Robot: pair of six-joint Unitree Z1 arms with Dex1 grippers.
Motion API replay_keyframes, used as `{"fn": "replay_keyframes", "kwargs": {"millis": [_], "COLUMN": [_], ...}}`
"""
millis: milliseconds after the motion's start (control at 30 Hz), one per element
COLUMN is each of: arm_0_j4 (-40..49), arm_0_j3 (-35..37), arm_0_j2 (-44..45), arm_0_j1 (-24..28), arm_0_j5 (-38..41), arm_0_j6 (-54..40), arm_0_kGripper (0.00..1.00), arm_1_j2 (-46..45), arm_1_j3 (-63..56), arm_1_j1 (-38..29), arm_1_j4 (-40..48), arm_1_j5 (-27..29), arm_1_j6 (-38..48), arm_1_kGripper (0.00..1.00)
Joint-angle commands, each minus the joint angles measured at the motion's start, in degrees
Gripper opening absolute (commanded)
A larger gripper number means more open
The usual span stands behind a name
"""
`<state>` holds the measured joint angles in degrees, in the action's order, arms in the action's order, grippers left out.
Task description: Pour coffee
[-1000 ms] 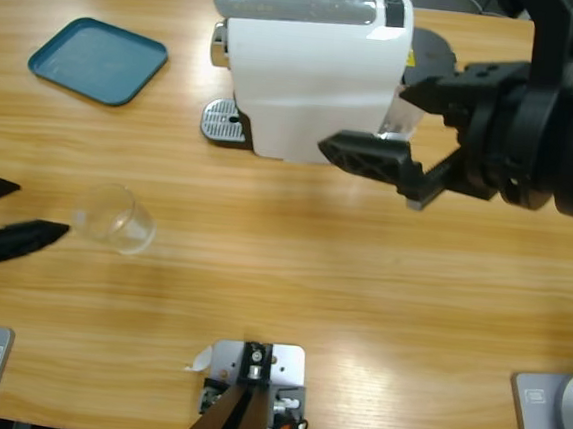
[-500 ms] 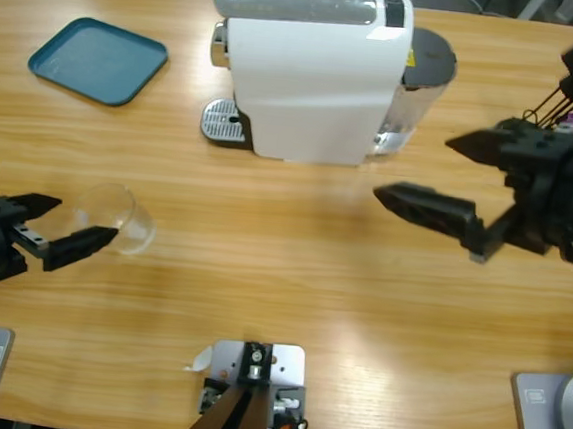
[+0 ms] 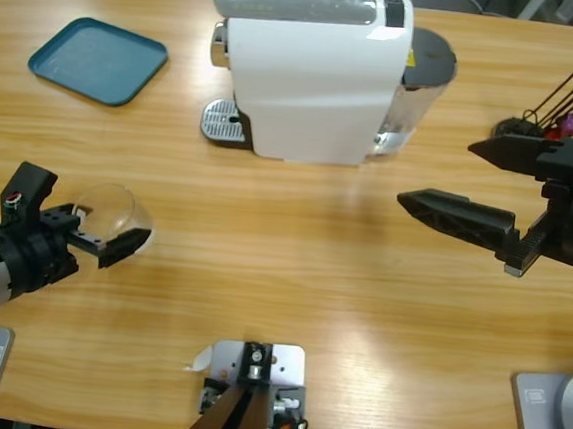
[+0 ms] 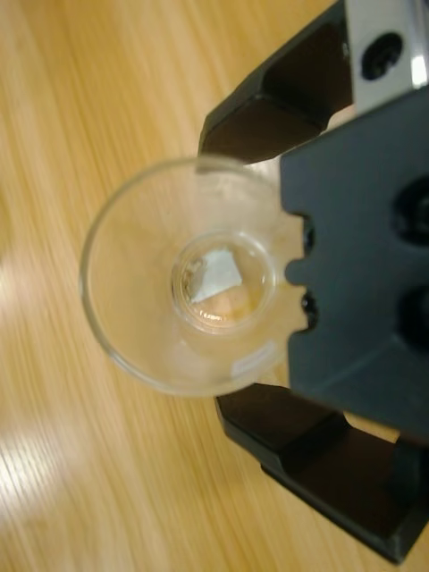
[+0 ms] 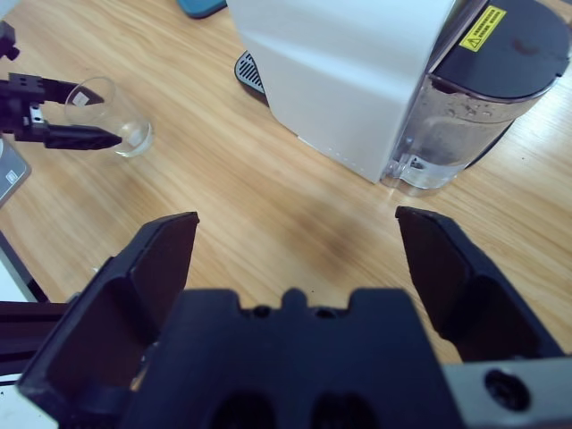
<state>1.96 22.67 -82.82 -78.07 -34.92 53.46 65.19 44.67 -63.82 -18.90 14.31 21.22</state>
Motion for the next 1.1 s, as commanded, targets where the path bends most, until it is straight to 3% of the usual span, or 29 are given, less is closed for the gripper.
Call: {"fn": "replay_keyframes", "kwargs": {"millis": [33, 133, 233, 367, 467, 533, 733, 800, 933, 1000, 1100], "arm_0_j4": [-1.0, -1.3, -1.9, -2.7, -2.6, -2.6, -2.8, -3.4, -8.5, -12.0, -18.5], "arm_0_j3": [-2.2, -2.3, -2.8, -3.6, -3.4, -2.8, 0.1, 0.1, 0.1, 0.0, 0.3], "arm_0_j2": [-5.9, -6.1, -5.8, -5.3, -3.9, -2.3, 4.8, 8.2, 12.6, 11.0, 3.9], "arm_0_j1": [-0.4, -0.5, -0.8, -1.4, -1.5, -1.5, 0.1, 4.6, 18.5, 25.4, 29.0], "arm_0_j5": [-4.7, -5.0, -5.2, -5.2, -5.0, -4.4, 0.8, 5.1, 16.6, 24.8, 32.5], "arm_0_j6": [5.6, 6.0, 6.0, 5.6, 3.8, 0.6, -17.6, -26.6, -46.1, -50.1, -52.3], "arm_0_kGripper": [0.985, 0.900, 0.746, 0.457, 0.123, 0.025, 0.000, 0.000, 0.000, 0.000, 0.000], "arm_1_j2": [-1.2, -1.7, -2.0, -2.4, -2.7, -2.9, -1.1, -0.7, -0.9, -0.6, -0.3], "arm_1_j3": [-1.9, -1.8, -1.6, -1.6, -1.6, -1.5, -0.4, 0.3, 1.5, 1.7, 2.0], "arm_1_j1": [-0.6, -0.6, -0.6, -0.6, -0.6, -0.6, -0.6, -0.6, -0.6, -0.6, -0.6], "arm_1_j4": [-0.6, -0.9, -1.0, -1.0, -1.0, -1.0, -2.2, -2.8, -3.5, -3.5, -3.5], "arm_1_j5": [-0.2, -0.3, -0.3, -0.5, -0.5, -0.4, -0.1, -0.1, 0.0, 0.0, 0.0], "arm_1_j6": [0.5, 0.5, 0.6, 0.6, 0.5, 0.5, -0.2, -1.0, -2.1, -2.2, -2.2], "arm_1_kGripper": [1.000, 1.000, 1.000, 1.000, 1.000, 1.000, 1.000, 1.000, 1.000, 1.000, 1.000]}}
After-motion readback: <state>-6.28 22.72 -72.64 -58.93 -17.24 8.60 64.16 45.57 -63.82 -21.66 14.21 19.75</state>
